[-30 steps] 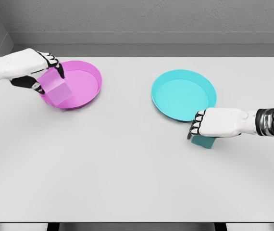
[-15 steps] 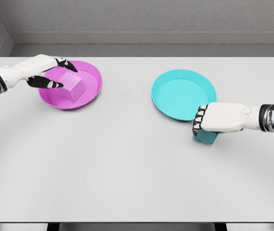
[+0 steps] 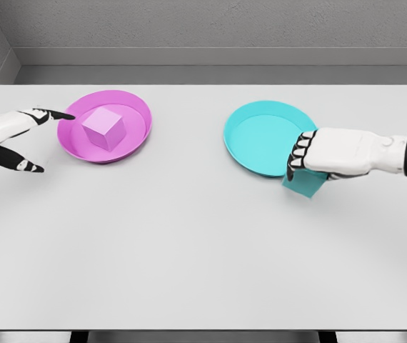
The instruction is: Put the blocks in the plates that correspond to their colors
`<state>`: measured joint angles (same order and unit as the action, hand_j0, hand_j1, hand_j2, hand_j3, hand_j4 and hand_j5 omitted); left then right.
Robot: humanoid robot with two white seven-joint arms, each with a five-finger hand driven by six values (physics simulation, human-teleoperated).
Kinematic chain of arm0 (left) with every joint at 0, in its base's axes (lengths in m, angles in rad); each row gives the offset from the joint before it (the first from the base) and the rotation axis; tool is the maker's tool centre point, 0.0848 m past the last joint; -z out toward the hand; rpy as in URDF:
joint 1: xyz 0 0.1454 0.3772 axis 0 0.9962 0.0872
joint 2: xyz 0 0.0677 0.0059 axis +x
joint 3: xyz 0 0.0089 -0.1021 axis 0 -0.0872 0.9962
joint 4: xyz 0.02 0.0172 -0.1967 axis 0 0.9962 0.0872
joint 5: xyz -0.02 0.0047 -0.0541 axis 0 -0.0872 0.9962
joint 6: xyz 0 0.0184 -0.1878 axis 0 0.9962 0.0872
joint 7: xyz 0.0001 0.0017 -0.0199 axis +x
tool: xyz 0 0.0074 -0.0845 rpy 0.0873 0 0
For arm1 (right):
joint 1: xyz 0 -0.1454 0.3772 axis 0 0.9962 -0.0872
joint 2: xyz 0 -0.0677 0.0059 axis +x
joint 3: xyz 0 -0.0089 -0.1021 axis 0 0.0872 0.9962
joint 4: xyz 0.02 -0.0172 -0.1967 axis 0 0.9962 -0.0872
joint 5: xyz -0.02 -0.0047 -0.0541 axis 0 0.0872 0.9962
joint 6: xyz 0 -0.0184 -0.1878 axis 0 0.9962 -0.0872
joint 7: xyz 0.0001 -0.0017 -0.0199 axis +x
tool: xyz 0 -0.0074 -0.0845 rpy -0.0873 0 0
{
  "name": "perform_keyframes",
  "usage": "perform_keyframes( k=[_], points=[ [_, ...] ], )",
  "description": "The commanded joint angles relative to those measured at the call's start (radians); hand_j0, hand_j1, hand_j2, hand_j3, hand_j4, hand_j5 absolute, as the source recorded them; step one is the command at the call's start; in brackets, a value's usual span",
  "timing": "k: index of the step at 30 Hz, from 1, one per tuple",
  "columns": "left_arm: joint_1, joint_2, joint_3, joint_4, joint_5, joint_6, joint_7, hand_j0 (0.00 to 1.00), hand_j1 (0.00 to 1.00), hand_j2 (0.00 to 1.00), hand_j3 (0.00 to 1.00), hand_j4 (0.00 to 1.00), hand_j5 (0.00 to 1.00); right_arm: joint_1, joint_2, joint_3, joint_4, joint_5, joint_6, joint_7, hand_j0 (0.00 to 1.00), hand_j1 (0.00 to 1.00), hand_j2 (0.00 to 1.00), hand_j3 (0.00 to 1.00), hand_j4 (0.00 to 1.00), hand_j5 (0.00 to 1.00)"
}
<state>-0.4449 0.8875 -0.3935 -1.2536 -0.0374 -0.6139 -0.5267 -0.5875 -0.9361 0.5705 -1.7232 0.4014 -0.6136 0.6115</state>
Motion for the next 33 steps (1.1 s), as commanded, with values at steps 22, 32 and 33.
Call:
perform_keyframes(
  k=[22,32,33],
  points=[
    [0.022,0.004,-0.01,0.017,0.013,0.003,-0.001,1.0,1.0,1.0,1.0,1.0,1.0,-0.121,0.204,-0.235,0.341,-0.072,0.003,-0.001,1.0,1.0,1.0,1.0,1.0,1.0],
    [0.029,0.005,-0.01,0.045,0.013,0.003,-0.001,1.0,1.0,1.0,1.0,1.0,1.0,-0.1,0.194,-0.235,0.349,-0.072,0.003,-0.001,1.0,1.0,1.0,1.0,1.0,1.0],
    [0.029,0.005,-0.01,0.06,0.013,0.003,0.001,1.0,1.0,1.0,1.0,1.0,1.0,-0.1,0.194,-0.235,0.349,-0.072,0.003,-0.001,1.0,1.0,1.0,1.0,1.0,1.0]
  ],
)
